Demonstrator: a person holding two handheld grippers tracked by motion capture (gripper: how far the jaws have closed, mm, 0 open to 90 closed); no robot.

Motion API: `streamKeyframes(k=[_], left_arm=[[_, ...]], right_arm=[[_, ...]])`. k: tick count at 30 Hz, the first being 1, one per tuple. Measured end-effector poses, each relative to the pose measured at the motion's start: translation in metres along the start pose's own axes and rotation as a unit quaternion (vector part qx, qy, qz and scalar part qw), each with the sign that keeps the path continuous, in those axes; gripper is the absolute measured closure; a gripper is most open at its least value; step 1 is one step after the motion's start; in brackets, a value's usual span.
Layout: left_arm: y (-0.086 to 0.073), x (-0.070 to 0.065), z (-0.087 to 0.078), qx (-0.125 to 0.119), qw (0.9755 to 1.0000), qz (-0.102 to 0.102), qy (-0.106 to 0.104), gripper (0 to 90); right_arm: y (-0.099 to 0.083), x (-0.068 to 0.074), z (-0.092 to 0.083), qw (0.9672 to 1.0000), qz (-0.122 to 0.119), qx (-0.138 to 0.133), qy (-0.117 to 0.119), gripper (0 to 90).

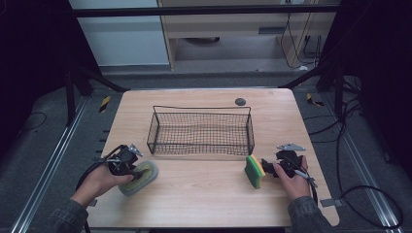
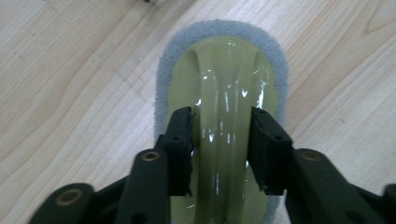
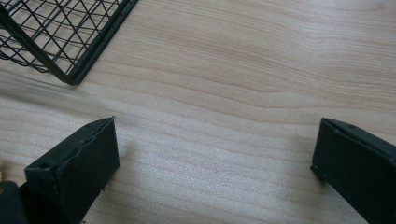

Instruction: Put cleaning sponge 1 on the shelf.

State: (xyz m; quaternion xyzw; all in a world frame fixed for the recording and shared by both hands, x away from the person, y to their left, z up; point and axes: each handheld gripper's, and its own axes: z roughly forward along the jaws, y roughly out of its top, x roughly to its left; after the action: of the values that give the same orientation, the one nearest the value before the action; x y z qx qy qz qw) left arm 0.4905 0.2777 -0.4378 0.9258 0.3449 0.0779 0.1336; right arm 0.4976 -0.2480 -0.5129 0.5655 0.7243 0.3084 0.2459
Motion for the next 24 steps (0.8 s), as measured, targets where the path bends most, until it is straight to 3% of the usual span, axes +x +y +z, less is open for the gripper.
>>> streamKeyframes(k=[3,9,12,16,20,24], left_arm=[[0.0,0.0,-0.003,0.003,1.0,0.008,0.004,70.2],[-0.004,-0.005,-0.019,-0.021,0.9989,0.031,0.029,70.7],[-0.005,-0.007,-0.025,-0.034,0.9983,0.036,0.032,70.7],[0.0,-0.014,-0.041,-0.046,0.996,0.064,0.043,70.6],[0.003,-0.015,-0.051,-0.053,0.9947,0.076,0.044,70.7],[0.012,-0.018,-0.067,-0.064,0.9919,0.096,0.052,70.7]], right_arm=[[0.0,0.0,0.0,1.0,0.0,0.0,0.0,0.8],[0.0,0.0,0.0,1.0,0.0,0.0,0.0,0.8],[0.0,0.0,0.0,1.0,0.0,0.0,0.0,0.7],[0.0,-0.001,0.0,1.0,-0.004,-0.001,0.005,0.8],[-0.001,-0.002,-0.001,0.9999,-0.009,-0.001,0.012,0.8],[-0.001,-0.004,-0.001,0.9997,-0.014,0.0,0.018,0.8]])
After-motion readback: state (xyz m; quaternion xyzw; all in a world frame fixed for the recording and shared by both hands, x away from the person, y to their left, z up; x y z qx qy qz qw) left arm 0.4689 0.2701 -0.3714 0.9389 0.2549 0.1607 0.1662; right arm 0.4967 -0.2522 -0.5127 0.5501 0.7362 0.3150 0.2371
